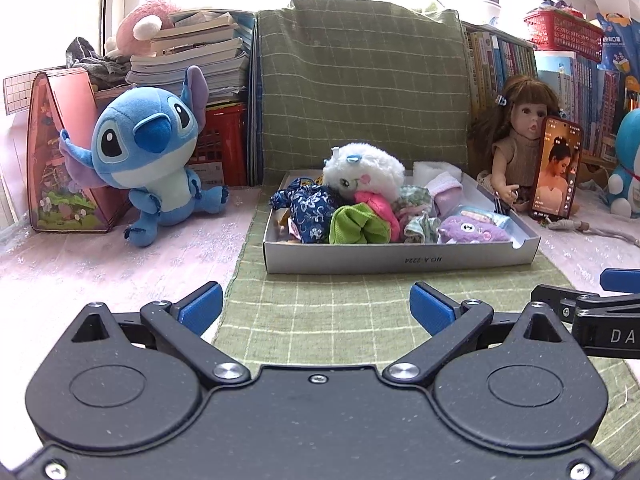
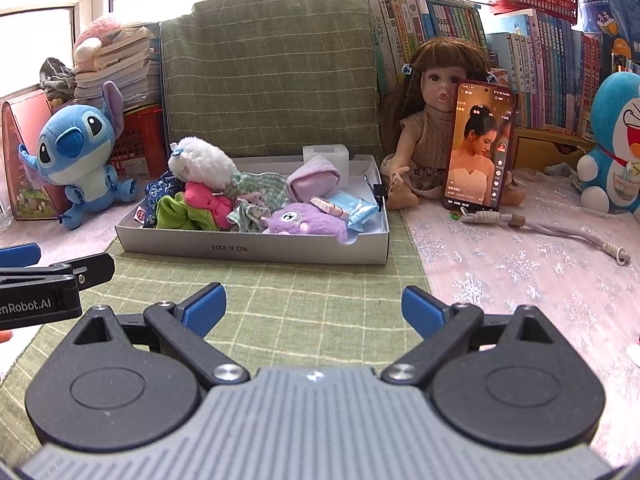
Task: Organize soft objects
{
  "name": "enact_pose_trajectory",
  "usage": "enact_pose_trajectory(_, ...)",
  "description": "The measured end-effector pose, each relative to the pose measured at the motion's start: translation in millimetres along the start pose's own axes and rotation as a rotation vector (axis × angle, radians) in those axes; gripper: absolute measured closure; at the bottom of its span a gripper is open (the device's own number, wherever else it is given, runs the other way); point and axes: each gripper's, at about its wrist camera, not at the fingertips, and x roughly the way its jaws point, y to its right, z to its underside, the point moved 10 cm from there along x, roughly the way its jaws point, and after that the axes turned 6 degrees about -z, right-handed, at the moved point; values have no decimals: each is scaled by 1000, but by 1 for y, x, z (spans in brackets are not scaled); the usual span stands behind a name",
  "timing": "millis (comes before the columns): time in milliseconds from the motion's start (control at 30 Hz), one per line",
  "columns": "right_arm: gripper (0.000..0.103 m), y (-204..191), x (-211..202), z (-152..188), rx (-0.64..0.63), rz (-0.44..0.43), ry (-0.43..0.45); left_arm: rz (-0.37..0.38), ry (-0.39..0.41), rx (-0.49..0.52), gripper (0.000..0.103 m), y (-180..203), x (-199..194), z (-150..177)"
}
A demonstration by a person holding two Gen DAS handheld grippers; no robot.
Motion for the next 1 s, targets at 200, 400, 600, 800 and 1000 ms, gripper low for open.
enact_pose_trajectory(200,1,-1,-5,20,-1,18,-12,-13,-30,9,3,-3,-5,27)
enact_pose_trajectory(400,1,3,-4,36,4,41,-38,-22,-47,23,3,-4,-5,41)
enact_pose_trajectory(600,0,2,1,44,-9,51,-63,-34,-52,49,3,-1,-1,46)
enact_pose_trajectory(800,0,3,6,48,-7,59,-97,-45,-91,49,3,-1,5,51)
enact_pose_trajectory(1000,0,5,12,54,3,71,-139,-50,-153,23,3,-7,15,58)
